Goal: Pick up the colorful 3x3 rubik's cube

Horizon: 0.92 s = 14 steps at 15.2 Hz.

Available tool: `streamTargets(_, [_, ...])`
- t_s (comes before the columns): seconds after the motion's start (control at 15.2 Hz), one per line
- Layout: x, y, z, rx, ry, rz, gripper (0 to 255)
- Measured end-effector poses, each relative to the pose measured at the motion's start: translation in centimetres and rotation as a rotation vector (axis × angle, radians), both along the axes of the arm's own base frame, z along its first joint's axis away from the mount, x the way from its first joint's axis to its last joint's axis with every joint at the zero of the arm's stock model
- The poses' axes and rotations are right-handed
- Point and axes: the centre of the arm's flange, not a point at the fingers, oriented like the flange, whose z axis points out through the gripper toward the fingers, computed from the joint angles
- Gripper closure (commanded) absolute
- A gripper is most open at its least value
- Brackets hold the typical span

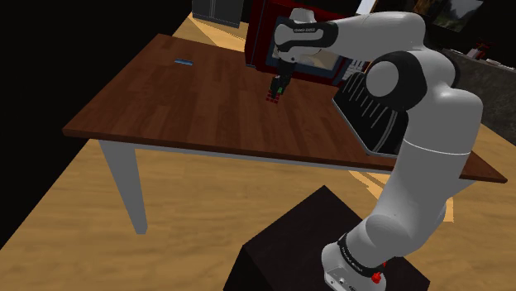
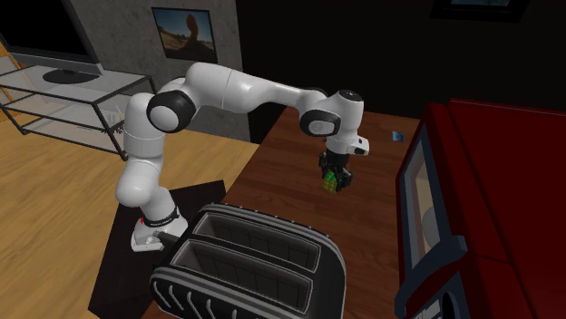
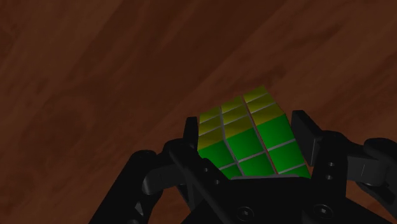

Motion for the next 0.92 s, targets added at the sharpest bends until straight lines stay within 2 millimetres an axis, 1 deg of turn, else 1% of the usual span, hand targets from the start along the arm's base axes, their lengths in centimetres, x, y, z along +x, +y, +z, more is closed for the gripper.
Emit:
streamTargets(0.79, [0.1, 0.1, 6.2, 0.000, 0.000, 0.000, 255])
streamTargets(0.92, [0.0, 0.1, 6.9, 0.000, 0.000, 0.000, 255])
